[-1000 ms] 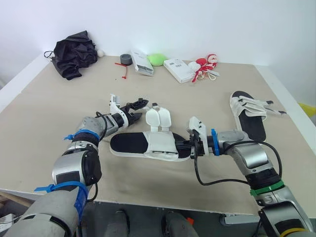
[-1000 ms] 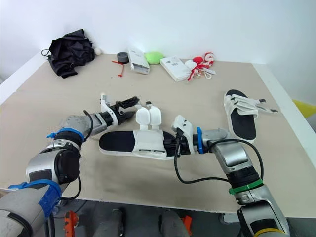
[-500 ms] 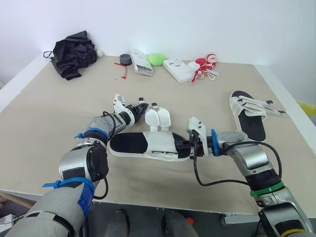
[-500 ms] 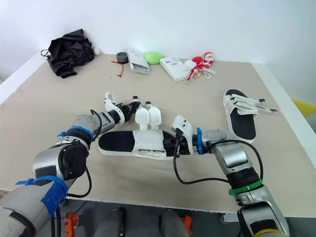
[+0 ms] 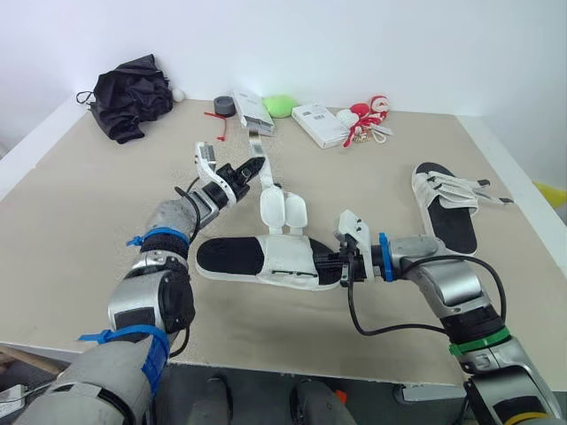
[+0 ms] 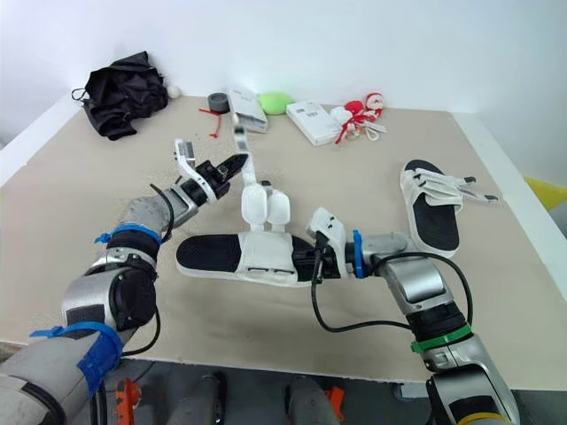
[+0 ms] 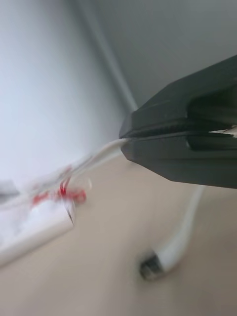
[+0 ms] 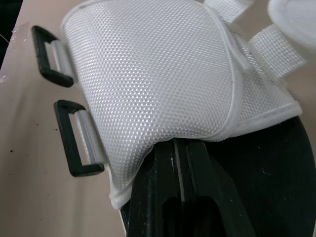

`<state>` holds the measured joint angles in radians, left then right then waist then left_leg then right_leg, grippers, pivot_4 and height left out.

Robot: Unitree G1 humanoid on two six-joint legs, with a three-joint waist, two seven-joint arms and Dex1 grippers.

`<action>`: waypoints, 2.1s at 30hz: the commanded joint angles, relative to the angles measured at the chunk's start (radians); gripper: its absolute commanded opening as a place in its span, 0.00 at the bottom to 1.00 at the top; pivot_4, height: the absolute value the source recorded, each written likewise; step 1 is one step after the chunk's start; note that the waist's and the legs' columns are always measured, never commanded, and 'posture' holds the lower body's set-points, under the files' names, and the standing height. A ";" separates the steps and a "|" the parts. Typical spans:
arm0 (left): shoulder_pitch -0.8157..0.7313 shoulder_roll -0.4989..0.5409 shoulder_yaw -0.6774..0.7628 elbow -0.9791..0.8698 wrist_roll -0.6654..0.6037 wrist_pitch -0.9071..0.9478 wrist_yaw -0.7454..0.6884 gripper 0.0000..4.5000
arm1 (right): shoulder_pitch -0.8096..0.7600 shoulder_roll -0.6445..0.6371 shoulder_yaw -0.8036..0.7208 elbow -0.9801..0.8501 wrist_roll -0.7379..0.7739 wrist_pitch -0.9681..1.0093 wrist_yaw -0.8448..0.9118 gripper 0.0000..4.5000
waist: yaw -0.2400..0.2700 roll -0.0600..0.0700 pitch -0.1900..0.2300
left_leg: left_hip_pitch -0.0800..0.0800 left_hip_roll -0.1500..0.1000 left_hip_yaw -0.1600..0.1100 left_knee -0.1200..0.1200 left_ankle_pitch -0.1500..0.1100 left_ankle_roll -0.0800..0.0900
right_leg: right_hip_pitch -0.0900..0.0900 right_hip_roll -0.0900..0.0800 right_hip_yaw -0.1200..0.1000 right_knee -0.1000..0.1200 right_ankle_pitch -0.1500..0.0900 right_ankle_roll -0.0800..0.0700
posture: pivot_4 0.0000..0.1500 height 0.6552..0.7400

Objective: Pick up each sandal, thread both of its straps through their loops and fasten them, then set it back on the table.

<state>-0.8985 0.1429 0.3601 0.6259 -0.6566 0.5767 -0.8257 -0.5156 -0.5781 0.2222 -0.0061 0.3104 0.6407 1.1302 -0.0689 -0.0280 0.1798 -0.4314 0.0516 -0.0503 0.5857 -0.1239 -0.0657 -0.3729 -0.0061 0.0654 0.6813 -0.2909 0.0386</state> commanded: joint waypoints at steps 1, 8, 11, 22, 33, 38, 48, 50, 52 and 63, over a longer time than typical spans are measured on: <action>0.124 0.006 -0.111 -0.318 0.021 -0.087 -0.110 0.02 | 0.054 -0.010 0.049 0.014 -0.005 0.047 0.010 0.00 | 0.002 0.000 0.000 | 0.000 0.000 0.000 0.000 0.000 -0.003 | 0.001 0.000 0.000 0.000 0.000 -0.001 | 1.00 0.91; 0.346 0.112 -0.327 -0.572 0.209 -0.516 -0.395 0.02 | 0.058 -0.019 0.037 0.006 0.007 0.058 0.020 0.00 | 0.018 0.000 0.000 | 0.001 0.000 0.003 0.001 -0.001 -0.005 | 0.001 0.000 0.002 0.000 -0.003 0.002 | 1.00 0.91; 0.357 0.147 -0.378 -0.548 0.265 -0.700 -0.471 0.02 | 0.053 -0.019 0.040 0.013 0.004 0.055 0.026 0.00 | 0.021 -0.001 0.000 | 0.002 0.000 0.006 0.001 -0.002 -0.004 | 0.001 0.000 0.005 -0.001 -0.004 0.001 | 1.00 0.91; 0.343 0.260 -0.439 -0.401 0.280 -1.091 -0.702 0.30 | 0.035 -0.022 0.057 0.030 -0.011 0.051 0.047 0.00 | 0.020 -0.001 0.000 | 0.002 0.001 0.006 0.002 -0.005 0.002 | 0.000 0.000 0.005 -0.001 -0.007 0.000 | 1.00 0.91; 0.468 0.395 -0.462 -0.556 0.183 -0.849 -0.717 0.93 | 0.027 -0.028 0.065 0.035 -0.015 0.051 0.059 0.00 | 0.017 -0.001 0.000 | 0.002 0.002 0.007 0.002 -0.006 0.003 | 0.000 0.001 0.005 0.000 -0.008 0.000 | 1.00 0.91; 0.627 0.623 -0.488 -0.836 -0.067 -0.209 -0.638 0.93 | 0.014 -0.033 0.066 0.055 -0.017 0.043 0.068 0.00 | 0.014 -0.001 0.000 | 0.002 0.005 0.006 0.001 -0.007 0.002 | 0.000 0.003 0.004 0.000 -0.009 -0.003 | 1.00 0.91; 0.662 0.453 -0.572 -0.860 0.061 -0.012 -0.268 0.93 | 0.024 -0.039 0.066 0.032 -0.012 0.048 0.067 0.00 | 0.022 -0.001 -0.001 | 0.003 0.006 0.007 0.003 -0.009 0.002 | 0.001 0.003 0.003 0.001 -0.011 -0.007 | 1.00 0.91; 0.643 0.395 -0.573 -0.853 0.064 0.018 -0.212 0.93 | 0.028 -0.046 0.067 0.023 -0.012 0.043 0.071 0.00 | 0.022 -0.002 -0.001 | 0.003 0.005 0.007 0.003 -0.009 0.002 | 0.001 0.003 0.004 0.001 -0.011 -0.005 | 1.00 0.91; 0.616 0.347 -0.567 -0.844 0.058 0.047 -0.172 0.93 | 0.026 -0.051 0.078 0.025 -0.023 0.022 0.082 0.00 | 0.023 -0.002 -0.001 | 0.003 0.005 0.006 0.003 -0.009 0.001 | 0.001 0.003 0.003 0.001 -0.011 -0.004 | 1.00 0.91; 0.570 0.299 -0.563 -0.852 -0.021 0.183 -0.187 0.93 | -0.038 -0.054 0.117 0.106 -0.064 -0.027 0.126 0.00 | 0.022 -0.002 -0.001 | 0.003 0.005 0.006 0.005 -0.009 0.001 | 0.002 0.003 0.004 0.001 -0.010 -0.003 | 1.00 0.91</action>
<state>-0.3175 0.4431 -0.2195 -0.2040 -0.6494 0.7497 -0.9958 -0.5791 -0.6268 0.2765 0.0634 0.2902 0.6002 1.2482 -0.0469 -0.0297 0.1785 -0.4285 0.0561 -0.0440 0.5906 -0.1330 -0.0642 -0.3710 -0.0030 0.0694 0.6819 -0.3006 0.0352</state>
